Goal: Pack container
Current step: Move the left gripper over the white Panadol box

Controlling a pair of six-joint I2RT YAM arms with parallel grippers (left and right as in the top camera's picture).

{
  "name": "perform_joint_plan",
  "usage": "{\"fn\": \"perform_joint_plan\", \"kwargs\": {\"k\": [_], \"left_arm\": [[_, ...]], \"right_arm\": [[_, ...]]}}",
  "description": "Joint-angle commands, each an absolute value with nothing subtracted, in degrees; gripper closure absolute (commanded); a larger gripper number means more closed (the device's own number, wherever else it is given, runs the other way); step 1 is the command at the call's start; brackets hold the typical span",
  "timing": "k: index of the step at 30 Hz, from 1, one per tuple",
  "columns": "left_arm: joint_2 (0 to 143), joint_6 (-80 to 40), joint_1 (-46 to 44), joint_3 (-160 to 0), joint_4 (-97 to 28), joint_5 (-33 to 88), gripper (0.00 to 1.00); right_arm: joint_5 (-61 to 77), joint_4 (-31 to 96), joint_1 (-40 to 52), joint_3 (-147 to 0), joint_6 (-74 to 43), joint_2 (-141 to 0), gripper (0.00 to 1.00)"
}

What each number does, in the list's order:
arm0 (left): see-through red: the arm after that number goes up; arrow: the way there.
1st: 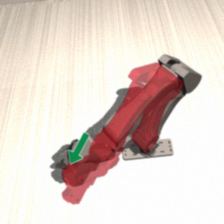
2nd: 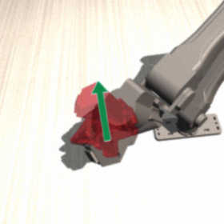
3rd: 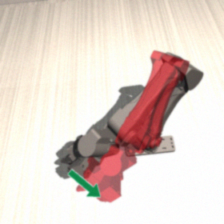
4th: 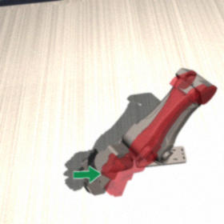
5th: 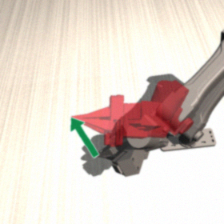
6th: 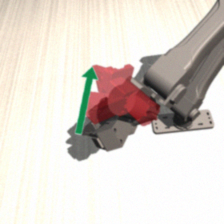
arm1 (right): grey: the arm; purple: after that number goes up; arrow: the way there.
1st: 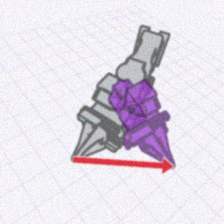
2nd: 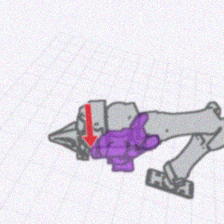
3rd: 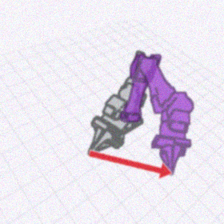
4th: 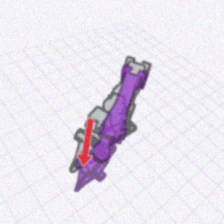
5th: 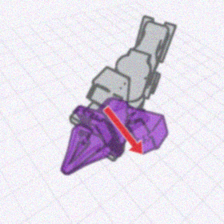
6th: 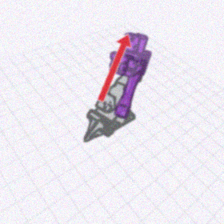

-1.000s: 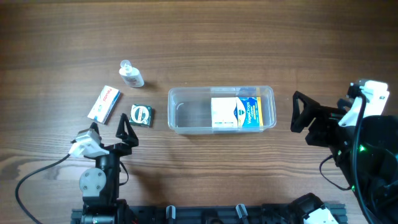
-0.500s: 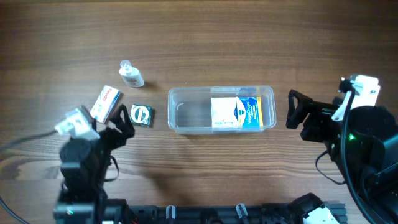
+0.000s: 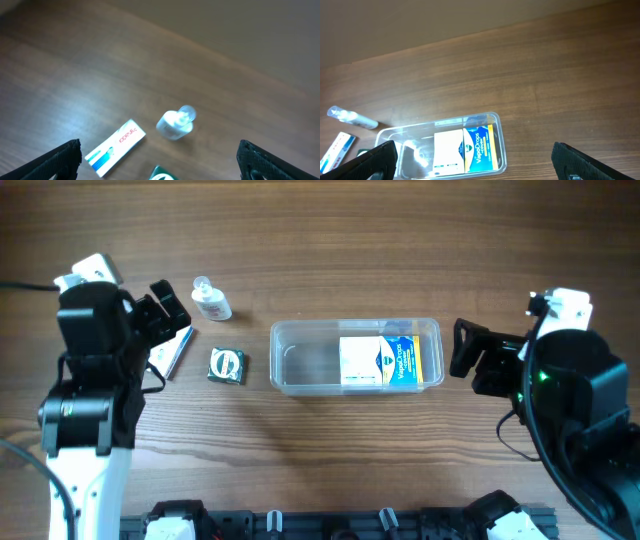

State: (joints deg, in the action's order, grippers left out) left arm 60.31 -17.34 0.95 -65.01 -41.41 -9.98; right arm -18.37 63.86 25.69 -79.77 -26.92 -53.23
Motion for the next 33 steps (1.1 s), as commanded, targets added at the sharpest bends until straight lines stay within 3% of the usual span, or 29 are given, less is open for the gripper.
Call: {"fn": "perform_joint_plan", "kwargs": {"k": [1, 9, 13, 22, 33], "left_arm": [[63.1, -14.9, 1.4, -65.7, -43.3, -14.1, 0.0], [66.3, -14.9, 1.4, -65.7, -43.6, -22.6, 0.0], [67.7, -11.3, 1.4, -65.7, -43.6, -22.6, 0.0], [74.0, -4.4, 4.8, -65.7, -41.7, -22.5, 0.0], [85.6, 12.9, 5.3, -65.7, -41.6, -12.5, 0.05]], "right_arm": [[-19.7, 63.7, 25.5, -80.3, -27.0, -55.4, 0.0], [-20.1, 63.2, 25.5, -80.3, -26.0, -60.7, 0.0], [-21.8, 61.0, 25.5, -80.7, -16.1, -61.5, 0.0], [-17.5, 54.4, 25.5, -82.3, -9.1, -50.5, 0.0], [-16.2, 54.0, 25.5, -82.2, -6.0, -43.7, 0.0]]}}
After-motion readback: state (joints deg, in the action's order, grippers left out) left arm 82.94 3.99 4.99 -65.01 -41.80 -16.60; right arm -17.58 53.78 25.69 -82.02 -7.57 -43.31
